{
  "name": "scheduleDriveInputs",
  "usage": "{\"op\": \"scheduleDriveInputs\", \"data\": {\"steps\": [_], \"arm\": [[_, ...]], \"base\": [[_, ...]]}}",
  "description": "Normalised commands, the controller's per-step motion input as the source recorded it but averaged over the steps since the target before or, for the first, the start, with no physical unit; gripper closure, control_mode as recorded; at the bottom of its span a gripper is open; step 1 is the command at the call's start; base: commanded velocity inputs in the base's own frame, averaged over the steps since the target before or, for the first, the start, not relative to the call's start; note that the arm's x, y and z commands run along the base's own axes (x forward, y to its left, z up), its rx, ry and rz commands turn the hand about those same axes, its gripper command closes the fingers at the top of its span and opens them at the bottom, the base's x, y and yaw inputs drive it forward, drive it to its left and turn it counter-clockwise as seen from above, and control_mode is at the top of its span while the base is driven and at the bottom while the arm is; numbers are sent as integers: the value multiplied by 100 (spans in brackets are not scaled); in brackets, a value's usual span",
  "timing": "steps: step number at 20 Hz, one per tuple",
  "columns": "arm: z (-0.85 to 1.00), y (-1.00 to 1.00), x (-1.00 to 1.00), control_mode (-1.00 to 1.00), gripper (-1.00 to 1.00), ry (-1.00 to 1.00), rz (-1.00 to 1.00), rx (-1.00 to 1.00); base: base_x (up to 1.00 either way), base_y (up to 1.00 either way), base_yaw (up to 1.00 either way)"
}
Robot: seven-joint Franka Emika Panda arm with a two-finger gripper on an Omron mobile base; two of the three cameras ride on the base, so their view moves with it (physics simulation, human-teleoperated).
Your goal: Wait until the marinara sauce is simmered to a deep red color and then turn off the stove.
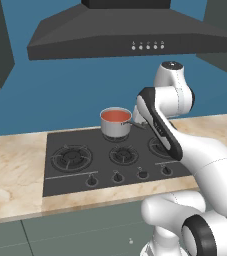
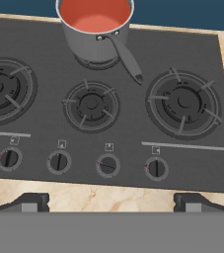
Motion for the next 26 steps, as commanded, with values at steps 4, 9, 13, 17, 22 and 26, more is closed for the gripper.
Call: {"op": "scheduleDriveInputs", "data": {"steps": [4, 9, 13, 17, 22, 26], "arm": [[0, 0, 0, -100, -100, 0, 0, 0], [0, 0, 0, -100, -100, 0, 0, 0], [0, 0, 0, -100, -100, 0, 0, 0], [0, 0, 0, -100, -100, 0, 0, 0], [0, 0, 0, -100, -100, 0, 0, 0], [-2, 0, 0, -100, -100, 0, 0, 0]], "base": [[0, 0, 0], [0, 0, 0], [0, 0, 0], [0, 0, 0], [0, 0, 0], [0, 0, 0]]}}
